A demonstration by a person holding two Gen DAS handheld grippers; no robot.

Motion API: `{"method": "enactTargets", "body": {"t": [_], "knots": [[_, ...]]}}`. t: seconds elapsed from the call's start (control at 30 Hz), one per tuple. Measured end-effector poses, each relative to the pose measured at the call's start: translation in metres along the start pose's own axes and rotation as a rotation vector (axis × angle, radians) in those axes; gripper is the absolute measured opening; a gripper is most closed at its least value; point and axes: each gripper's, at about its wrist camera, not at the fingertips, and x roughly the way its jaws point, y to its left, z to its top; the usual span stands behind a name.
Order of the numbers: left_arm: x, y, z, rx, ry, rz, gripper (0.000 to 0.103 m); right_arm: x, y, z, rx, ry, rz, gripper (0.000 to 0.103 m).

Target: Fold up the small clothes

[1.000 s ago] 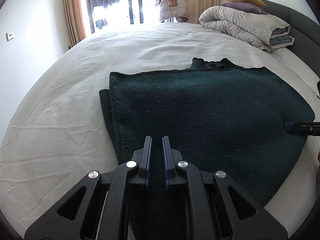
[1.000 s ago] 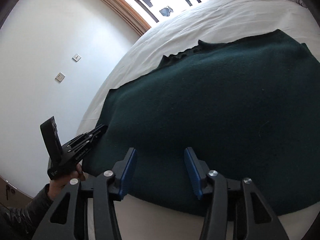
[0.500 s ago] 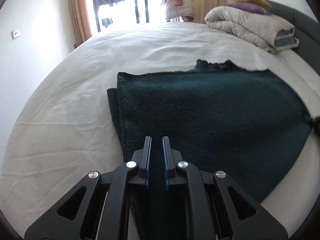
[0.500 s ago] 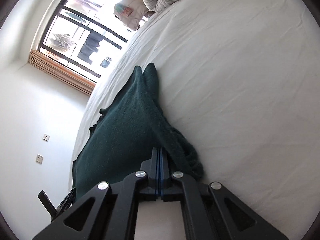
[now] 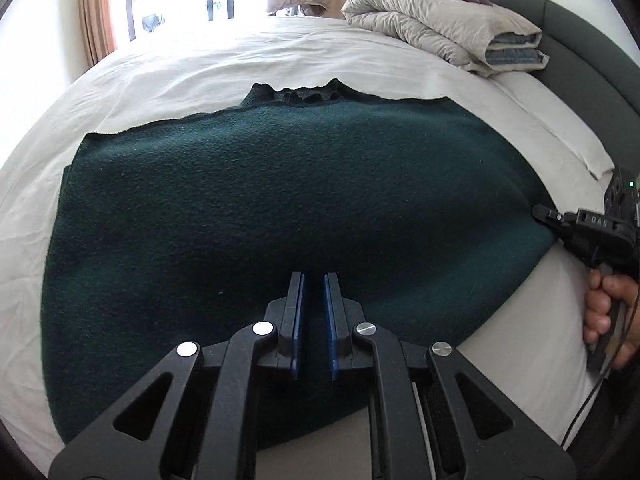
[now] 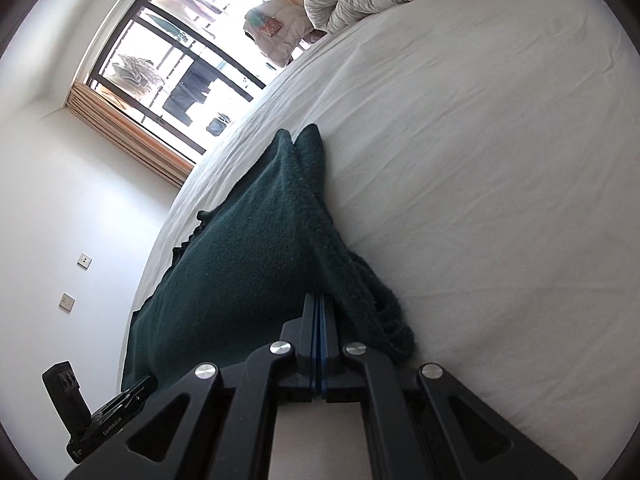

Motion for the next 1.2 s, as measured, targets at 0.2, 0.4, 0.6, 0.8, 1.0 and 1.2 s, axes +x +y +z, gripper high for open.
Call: {"method": "enactTargets", "body": {"t": [0.2, 0.4, 0.6, 0.8, 1.0, 1.2], "knots": [[-0.004, 0.006, -0.01, -0.016, -0.012, -0.002, 0.009, -0.004, 0.001, -0.003, -0.014, -0.008, -0.009, 0.0], [-0.006, 0.012, -0.013, -0.041, -0.017, -0.011, 0.009, -0.005, 0.001, -0.004, -0.018, -0.011, -0.011, 0.0], [-0.014, 0.025, -0.02, -0.071, -0.027, -0.015, 0.009, -0.005, 0.001, -0.004, -0.019, -0.012, -0.013, 0.0], [-0.028, 0.047, -0.035, -0.128, -0.038, -0.036, 0.009, -0.006, 0.002, -0.003, -0.027, -0.014, -0.021, 0.0], [-0.047, 0.074, -0.056, -0.195, -0.051, -0.033, 0.009, -0.006, 0.006, -0.001, -0.046, -0.011, -0.051, 0.0], [-0.061, 0.111, -0.075, -0.294, -0.06, -0.083, 0.009, -0.011, 0.033, 0.0, -0.115, 0.012, -0.141, 0.018]]}}
